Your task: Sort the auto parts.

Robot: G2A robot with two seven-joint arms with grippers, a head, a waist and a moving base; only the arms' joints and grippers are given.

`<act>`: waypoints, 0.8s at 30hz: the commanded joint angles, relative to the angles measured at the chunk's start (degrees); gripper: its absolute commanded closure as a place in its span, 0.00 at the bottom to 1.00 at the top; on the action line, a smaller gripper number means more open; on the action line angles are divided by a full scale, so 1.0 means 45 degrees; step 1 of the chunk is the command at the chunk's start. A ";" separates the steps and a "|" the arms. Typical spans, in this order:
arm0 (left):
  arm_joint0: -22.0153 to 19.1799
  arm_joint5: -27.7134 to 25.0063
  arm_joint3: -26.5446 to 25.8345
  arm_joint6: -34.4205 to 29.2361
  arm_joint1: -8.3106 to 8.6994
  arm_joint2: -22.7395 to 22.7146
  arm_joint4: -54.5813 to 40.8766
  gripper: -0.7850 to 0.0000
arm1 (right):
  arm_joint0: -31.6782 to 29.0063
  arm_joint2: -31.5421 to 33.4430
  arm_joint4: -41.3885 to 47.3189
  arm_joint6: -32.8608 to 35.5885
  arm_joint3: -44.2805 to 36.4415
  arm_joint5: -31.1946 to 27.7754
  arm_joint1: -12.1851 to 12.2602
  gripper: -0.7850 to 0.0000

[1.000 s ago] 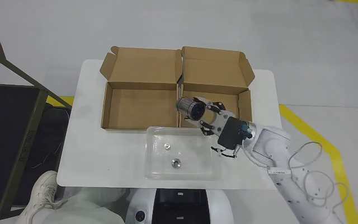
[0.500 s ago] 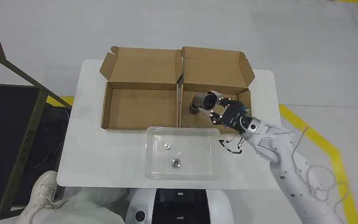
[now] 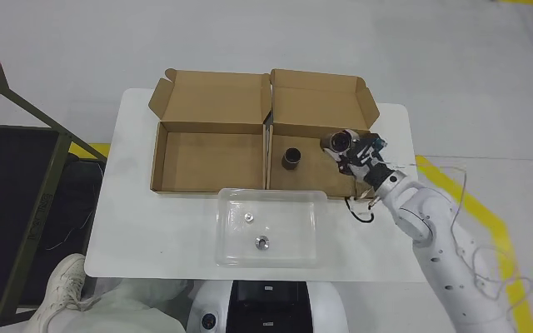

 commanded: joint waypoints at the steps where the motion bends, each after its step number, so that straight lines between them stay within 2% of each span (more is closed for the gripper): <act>1: 0.0000 0.0000 0.0000 0.0000 0.0000 0.0000 0.0000 0.00 | 0.0146 0.0046 0.0257 0.0330 0.0205 -0.0080 -0.0004 1.00; 11: 0.0000 0.0000 0.0000 0.0000 0.0000 0.0000 0.0000 0.00 | 0.1496 -0.0704 0.1300 0.2449 0.1805 -0.0626 -0.0152 1.00; 24: 0.0000 0.0000 0.0000 0.0000 0.0000 0.0000 0.0000 0.00 | 0.3307 -0.2231 0.2288 0.3510 0.4395 -0.0715 -0.0566 1.00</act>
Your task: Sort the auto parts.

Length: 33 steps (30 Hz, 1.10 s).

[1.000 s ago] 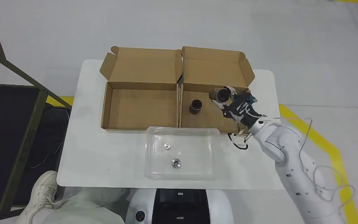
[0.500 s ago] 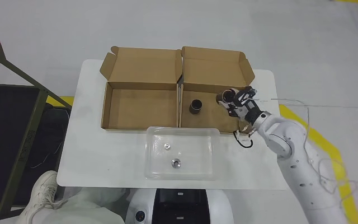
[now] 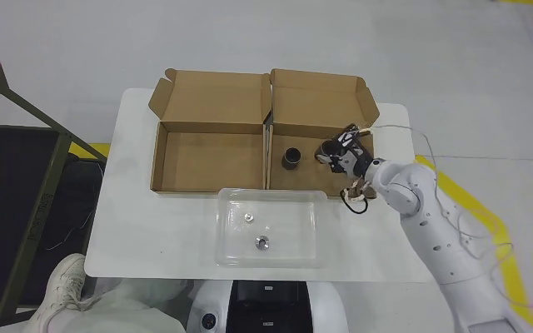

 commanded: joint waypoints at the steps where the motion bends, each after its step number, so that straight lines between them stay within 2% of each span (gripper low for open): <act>1: 0.0000 0.0000 0.0000 0.0000 0.0000 0.0000 0.0000 0.00 | 0.0221 -0.0218 0.0089 0.0040 0.0357 -0.0028 -0.0062 1.00; 12: 0.0000 0.0000 0.0000 0.0000 0.0000 0.0000 0.0000 0.00 | 0.1106 -0.1212 0.0435 0.0060 0.1779 -0.0202 -0.0394 1.00; 28: 0.0000 0.0000 0.0000 0.0000 0.0000 0.0000 0.0000 0.00 | 0.1405 -0.1784 0.0552 0.0053 0.2513 -0.0329 -0.0611 1.00; 29: 0.0000 0.0000 0.0000 0.0000 0.0000 0.0000 0.0000 0.00 | 0.1426 -0.1835 0.0565 0.0034 0.2567 -0.0332 -0.0632 0.90; 33: 0.0000 0.0000 0.0000 0.0000 0.0000 0.0000 0.0000 0.00 | 0.1519 -0.2032 0.0561 -0.0025 0.2753 -0.0360 -0.0708 0.64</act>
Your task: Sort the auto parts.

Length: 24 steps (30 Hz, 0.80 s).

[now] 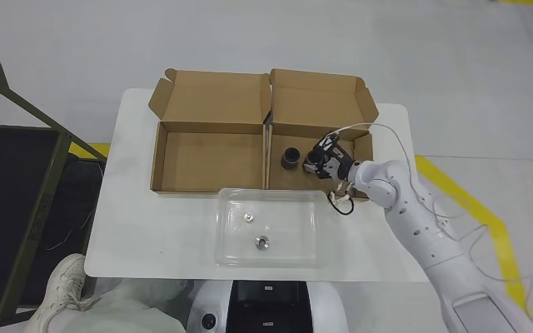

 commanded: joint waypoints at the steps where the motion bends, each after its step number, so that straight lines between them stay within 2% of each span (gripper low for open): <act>1: 0.0000 0.0000 0.0000 0.0000 0.0000 0.0000 0.0000 0.00 | 0.0033 -0.0070 -0.0015 -0.0016 0.0069 0.0001 -0.0028 0.53; 2: 0.0000 0.0000 0.0000 0.0000 0.0000 0.0000 0.0000 0.00 | 0.0041 -0.0094 -0.0021 -0.0041 0.0097 0.0008 -0.0040 0.40; 3: 0.0000 0.0000 0.0000 0.0000 0.0000 0.0000 0.0000 0.00 | 0.0044 -0.0117 -0.0049 -0.0031 0.0094 0.0003 -0.0047 0.22; 5: 0.0000 0.0000 0.0000 0.0000 0.0000 0.0000 0.0000 0.00 | 0.0016 -0.0108 -0.0194 -0.0090 -0.0086 0.0058 -0.0041 0.00; 17: 0.0000 0.0000 0.0000 0.0000 0.0000 0.0000 0.0000 0.00 | -0.0952 0.0683 -0.1277 -0.0160 -0.2712 0.0419 0.0272 0.00; 24: 0.0000 0.0000 0.0000 0.0000 0.0000 0.0000 0.0000 0.00 | -0.1468 0.1064 -0.1696 -0.0200 -0.4592 -0.0241 0.0450 0.00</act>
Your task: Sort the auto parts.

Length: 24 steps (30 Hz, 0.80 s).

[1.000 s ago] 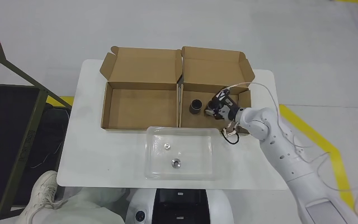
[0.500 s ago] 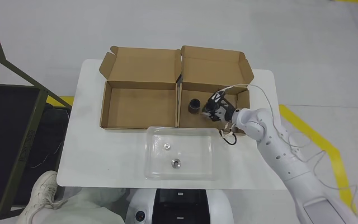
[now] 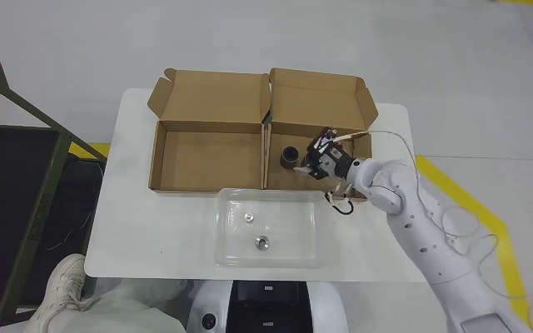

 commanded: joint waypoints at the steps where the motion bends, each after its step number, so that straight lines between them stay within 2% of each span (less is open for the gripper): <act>1: 0.0000 0.0000 0.0000 0.0000 0.0000 0.0000 0.0000 0.00 | -0.0143 -0.0024 -0.0087 0.0065 -0.0489 -0.0266 0.0030 0.00; 9: 0.0000 0.0000 0.0000 0.0000 0.0000 0.0000 0.0000 0.00 | -0.0768 -0.0511 -0.0269 0.0311 -0.2088 -0.1557 0.0103 0.00; 24: 0.0000 0.0000 0.0000 0.0000 0.0000 0.0000 0.0000 0.00 | -0.0869 -0.2266 -0.1242 0.0517 -0.3495 -0.3526 0.0027 0.00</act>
